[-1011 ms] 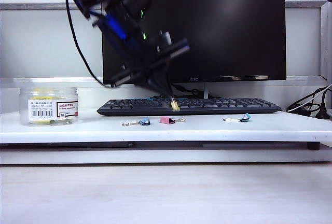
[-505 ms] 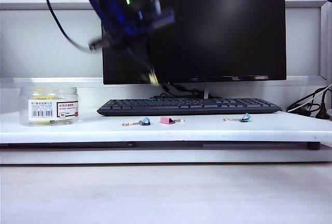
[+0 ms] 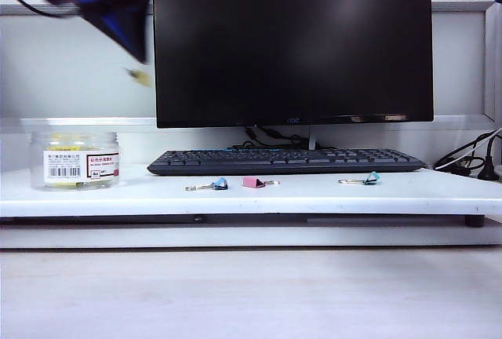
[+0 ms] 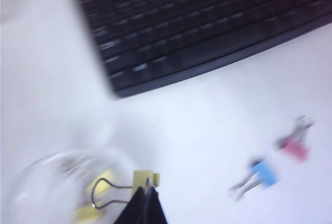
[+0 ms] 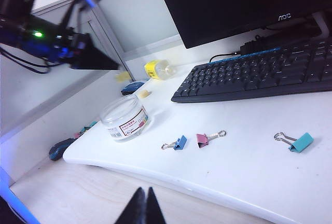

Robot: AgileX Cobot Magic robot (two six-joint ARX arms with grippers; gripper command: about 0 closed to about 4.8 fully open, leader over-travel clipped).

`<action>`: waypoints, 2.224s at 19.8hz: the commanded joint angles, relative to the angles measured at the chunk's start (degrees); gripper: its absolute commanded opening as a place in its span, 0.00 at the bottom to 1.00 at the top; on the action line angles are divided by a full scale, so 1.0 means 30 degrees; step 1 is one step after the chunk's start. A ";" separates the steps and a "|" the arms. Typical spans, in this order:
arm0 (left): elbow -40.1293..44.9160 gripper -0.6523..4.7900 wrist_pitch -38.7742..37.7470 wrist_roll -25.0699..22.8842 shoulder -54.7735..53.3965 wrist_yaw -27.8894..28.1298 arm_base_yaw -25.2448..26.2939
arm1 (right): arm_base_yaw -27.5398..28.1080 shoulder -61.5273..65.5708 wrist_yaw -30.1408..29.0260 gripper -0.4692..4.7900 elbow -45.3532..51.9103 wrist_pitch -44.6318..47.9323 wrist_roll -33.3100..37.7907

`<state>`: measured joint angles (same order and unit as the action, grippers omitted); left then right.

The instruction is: Pick up the clips with the largest number of clips of the same color on the table and place them in a round transparent plastic box.

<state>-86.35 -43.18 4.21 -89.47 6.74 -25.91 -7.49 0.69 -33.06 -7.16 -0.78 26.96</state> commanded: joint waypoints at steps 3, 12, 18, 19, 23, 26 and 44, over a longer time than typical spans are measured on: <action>-0.0015 0.11 -0.1617 -0.0568 0.0750 0.0197 0.1384 | 0.0000 0.0007 -0.0102 0.08 -0.0087 0.0342 0.0022; 0.3308 0.11 -0.0007 -0.0750 0.0794 0.0503 0.1843 | 0.0000 0.0000 -0.0124 0.08 -0.0102 0.0335 0.0022; 0.3322 0.11 0.1188 -0.0772 0.0663 0.1239 0.2091 | 0.0000 0.0000 -0.0117 0.08 -0.0102 0.0335 0.0022; 0.3322 0.11 0.1311 -0.0794 0.0539 0.1253 0.2091 | 0.0000 0.0000 -0.0117 0.08 -0.0102 0.0335 0.0022; 0.3315 0.11 0.1588 -0.0882 0.0029 0.1137 0.2324 | 0.0000 0.0000 -0.0124 0.08 -0.0102 0.0342 0.0022; 0.3322 0.11 0.1676 -0.0889 -0.0051 0.1195 0.2324 | -0.0007 0.0000 -0.0262 0.08 -0.0109 0.0335 0.0022; 0.3279 0.38 0.1479 0.0189 0.0124 0.0000 0.2317 | -0.0007 0.0000 -0.0262 0.08 -0.0102 -0.0182 0.0015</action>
<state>-76.27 -38.79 3.64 -89.78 8.40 -18.94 -7.51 0.69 -33.65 -7.16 -1.50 26.96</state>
